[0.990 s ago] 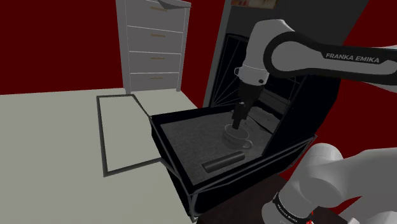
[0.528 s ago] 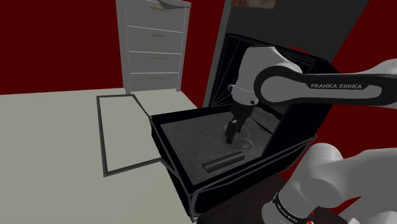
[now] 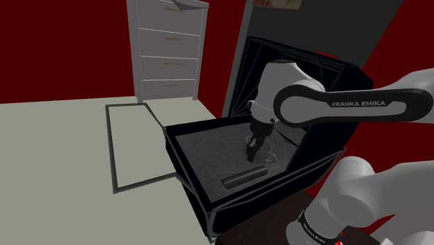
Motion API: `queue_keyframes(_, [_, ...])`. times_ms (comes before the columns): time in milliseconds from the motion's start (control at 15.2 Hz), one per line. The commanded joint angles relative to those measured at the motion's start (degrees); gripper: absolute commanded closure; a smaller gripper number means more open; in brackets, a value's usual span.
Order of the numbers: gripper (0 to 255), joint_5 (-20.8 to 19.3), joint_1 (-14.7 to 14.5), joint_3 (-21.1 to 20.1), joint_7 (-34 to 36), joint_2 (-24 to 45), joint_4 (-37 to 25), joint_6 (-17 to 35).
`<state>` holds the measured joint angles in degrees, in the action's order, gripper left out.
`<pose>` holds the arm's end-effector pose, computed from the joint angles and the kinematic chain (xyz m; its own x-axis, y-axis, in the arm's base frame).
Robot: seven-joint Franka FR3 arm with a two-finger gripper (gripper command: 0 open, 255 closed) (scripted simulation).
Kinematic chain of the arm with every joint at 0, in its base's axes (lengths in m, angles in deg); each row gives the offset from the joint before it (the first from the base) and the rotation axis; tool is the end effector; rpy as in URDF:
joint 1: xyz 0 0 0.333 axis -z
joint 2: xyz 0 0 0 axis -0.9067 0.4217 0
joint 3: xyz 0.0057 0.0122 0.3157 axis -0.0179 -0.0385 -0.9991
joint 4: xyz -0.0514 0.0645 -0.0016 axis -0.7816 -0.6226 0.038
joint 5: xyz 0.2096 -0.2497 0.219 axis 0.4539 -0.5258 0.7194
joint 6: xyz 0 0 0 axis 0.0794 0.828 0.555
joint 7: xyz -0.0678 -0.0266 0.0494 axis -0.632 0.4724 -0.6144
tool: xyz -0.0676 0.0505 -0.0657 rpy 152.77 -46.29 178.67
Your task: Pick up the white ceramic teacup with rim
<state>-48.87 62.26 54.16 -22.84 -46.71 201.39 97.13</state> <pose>0.3015 0.0715 0.4349 0.9877 0.1476 -0.0508 0.1475 -0.9890 -0.0061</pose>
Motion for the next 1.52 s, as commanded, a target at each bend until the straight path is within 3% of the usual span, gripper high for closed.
queue_keyframes(0, [255, 0.01, 0.00, -0.01, 0.00, 0.02, 0.05, 0.09])
queue_keyframes(462, [255, 0.02, -0.01, -0.03, 0.01, 0.07, 0.08, 0.16])
queue_keyframes(1452, [255, -1.12, 0.47, 1.17, 0.24, -1.27, -10.71, -11.96])
